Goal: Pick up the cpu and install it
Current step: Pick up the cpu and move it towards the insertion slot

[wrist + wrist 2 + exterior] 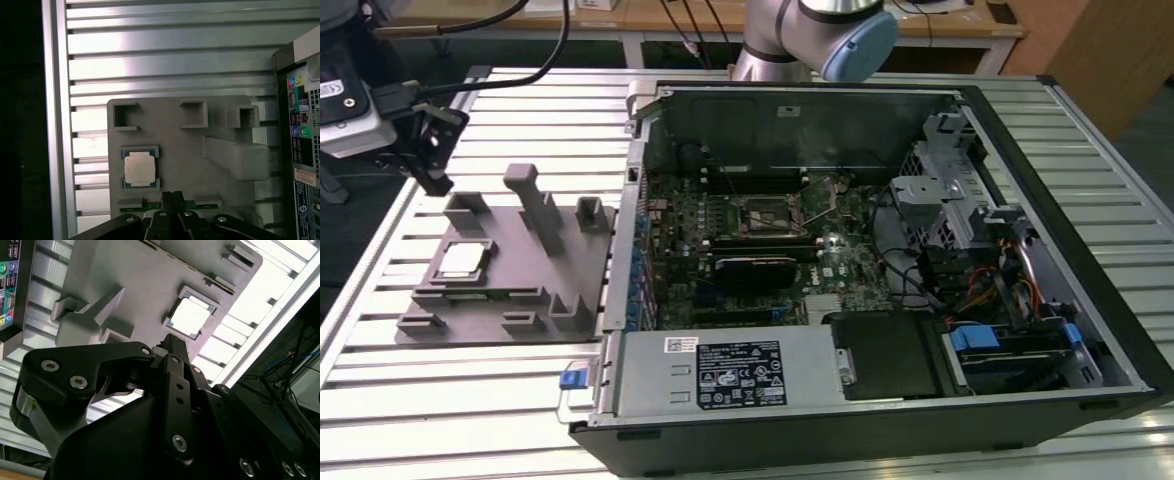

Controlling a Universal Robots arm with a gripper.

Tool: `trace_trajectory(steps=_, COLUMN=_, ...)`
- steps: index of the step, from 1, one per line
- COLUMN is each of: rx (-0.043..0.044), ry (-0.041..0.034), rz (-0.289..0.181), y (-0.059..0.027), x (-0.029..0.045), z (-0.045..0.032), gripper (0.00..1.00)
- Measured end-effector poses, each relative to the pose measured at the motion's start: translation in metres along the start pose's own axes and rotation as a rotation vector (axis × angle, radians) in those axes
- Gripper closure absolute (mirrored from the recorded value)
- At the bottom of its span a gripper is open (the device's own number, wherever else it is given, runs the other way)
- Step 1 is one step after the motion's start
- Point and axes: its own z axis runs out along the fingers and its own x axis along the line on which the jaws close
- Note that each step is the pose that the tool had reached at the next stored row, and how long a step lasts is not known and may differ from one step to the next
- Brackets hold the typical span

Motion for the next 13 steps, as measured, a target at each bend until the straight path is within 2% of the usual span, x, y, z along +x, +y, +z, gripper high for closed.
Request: trace_trajectory(steps=13, rx=0.0000, ry=0.0000, rz=0.000, y=-0.0016, x=0.0043, z=0.0082, gripper=0.89)
